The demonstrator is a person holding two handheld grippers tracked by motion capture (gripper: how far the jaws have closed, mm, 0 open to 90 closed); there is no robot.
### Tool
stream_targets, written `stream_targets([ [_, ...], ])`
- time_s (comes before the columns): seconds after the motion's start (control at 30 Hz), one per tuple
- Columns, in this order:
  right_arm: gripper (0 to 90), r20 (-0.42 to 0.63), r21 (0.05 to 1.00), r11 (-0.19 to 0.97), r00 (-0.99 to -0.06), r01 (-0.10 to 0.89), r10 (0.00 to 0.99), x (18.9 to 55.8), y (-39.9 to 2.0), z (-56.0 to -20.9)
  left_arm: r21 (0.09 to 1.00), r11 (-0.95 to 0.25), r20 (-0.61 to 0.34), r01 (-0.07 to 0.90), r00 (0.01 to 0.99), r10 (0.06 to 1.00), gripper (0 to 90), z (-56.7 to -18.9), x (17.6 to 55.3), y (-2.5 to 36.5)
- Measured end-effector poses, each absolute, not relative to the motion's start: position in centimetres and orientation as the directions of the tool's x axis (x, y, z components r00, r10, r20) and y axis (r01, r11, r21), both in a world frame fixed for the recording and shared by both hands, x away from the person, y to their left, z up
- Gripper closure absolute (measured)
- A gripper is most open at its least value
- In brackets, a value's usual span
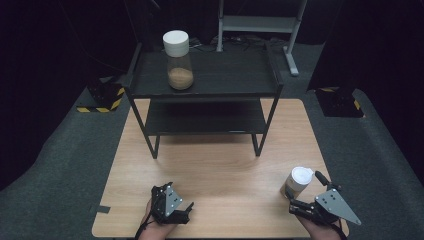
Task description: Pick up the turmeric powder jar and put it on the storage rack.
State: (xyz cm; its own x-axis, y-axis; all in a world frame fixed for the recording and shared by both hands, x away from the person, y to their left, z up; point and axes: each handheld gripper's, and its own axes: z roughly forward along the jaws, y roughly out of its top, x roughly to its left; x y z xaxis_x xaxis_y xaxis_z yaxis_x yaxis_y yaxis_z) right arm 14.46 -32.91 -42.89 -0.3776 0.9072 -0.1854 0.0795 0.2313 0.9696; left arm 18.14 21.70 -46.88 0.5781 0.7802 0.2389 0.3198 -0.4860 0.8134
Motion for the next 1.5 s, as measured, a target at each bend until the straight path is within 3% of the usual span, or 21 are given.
stream_targets([
  [1.23,0.1,-0.045,0.957,0.140,-0.348,0.254,0.936,17.3,-34.9,-46.6,0.818,-0.479,0.232,0.319,0.579,0.781,0.9,-46.9,18.1,21.8],
  [1.5,8.1,0.006,0.956,0.099,-0.355,0.277,0.935,17.7,-35.5,-47.3,0.819,-0.479,0.231,0.318,0.580,0.781,0.9,-46.9,18.1,21.9],
])
